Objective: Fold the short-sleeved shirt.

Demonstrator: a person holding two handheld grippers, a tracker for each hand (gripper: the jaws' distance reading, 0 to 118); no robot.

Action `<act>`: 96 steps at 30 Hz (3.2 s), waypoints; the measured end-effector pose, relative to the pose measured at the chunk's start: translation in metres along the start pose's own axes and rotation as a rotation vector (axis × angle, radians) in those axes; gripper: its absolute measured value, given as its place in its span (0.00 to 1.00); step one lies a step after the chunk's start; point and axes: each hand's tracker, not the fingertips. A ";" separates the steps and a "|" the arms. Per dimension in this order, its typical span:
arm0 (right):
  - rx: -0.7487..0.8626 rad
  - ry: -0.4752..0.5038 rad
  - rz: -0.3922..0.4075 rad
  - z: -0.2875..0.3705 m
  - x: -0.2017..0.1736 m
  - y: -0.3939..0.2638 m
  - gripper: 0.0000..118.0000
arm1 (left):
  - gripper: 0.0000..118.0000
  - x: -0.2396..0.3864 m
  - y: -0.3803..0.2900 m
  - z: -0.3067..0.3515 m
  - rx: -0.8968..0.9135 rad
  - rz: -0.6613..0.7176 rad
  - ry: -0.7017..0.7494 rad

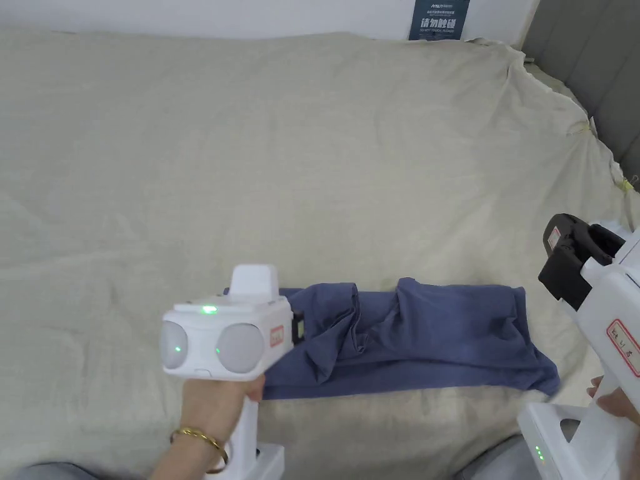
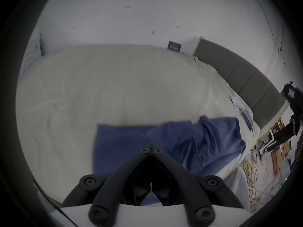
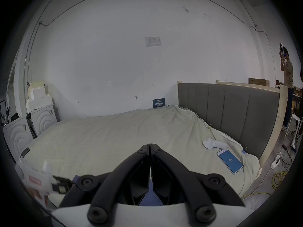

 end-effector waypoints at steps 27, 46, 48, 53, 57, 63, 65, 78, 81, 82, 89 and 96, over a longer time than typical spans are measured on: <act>0.010 -0.021 -0.021 0.007 0.007 0.012 0.00 | 0.31 0.021 0.072 0.032 0.050 0.146 -0.458; 0.000 0.020 -0.024 -0.001 -0.007 0.011 0.00 | 1.00 -0.173 0.016 -0.009 -0.232 0.484 -0.475; 0.000 0.016 -0.023 -0.001 -0.006 0.012 0.00 | 1.00 -0.170 0.011 -0.016 -0.278 0.482 -0.465; -0.016 0.010 -0.009 0.000 -0.007 0.011 0.00 | 0.94 -0.154 0.009 -0.023 -0.246 0.510 -0.539; -0.028 0.012 -0.003 -0.001 -0.008 0.008 0.00 | 0.58 -0.139 0.008 -0.036 -0.275 0.456 -0.453; -0.040 0.021 0.005 0.001 -0.018 0.008 0.00 | 0.09 -0.146 0.007 -0.036 -0.277 0.534 -0.395; -0.043 0.026 0.005 0.001 -0.020 0.008 0.00 | 0.08 -0.140 0.010 -0.030 -0.270 0.521 -0.354; -0.034 0.062 0.011 -0.005 -0.019 0.005 0.00 | 0.07 -0.183 0.039 0.075 -0.084 0.524 -0.028; -0.021 0.063 0.016 -0.007 -0.022 0.005 0.00 | 0.07 -0.185 0.047 0.100 -0.040 0.437 0.127; -0.020 0.063 0.016 -0.008 -0.024 0.006 0.00 | 0.06 -0.180 0.050 0.107 -0.029 0.396 0.164; -0.014 0.067 -0.007 -0.010 -0.025 0.007 0.00 | 0.07 -0.100 0.065 0.127 0.009 0.205 0.026; -0.001 0.048 -0.015 -0.003 -0.010 0.007 0.00 | 0.07 -0.006 0.078 0.087 -0.074 -0.010 -0.117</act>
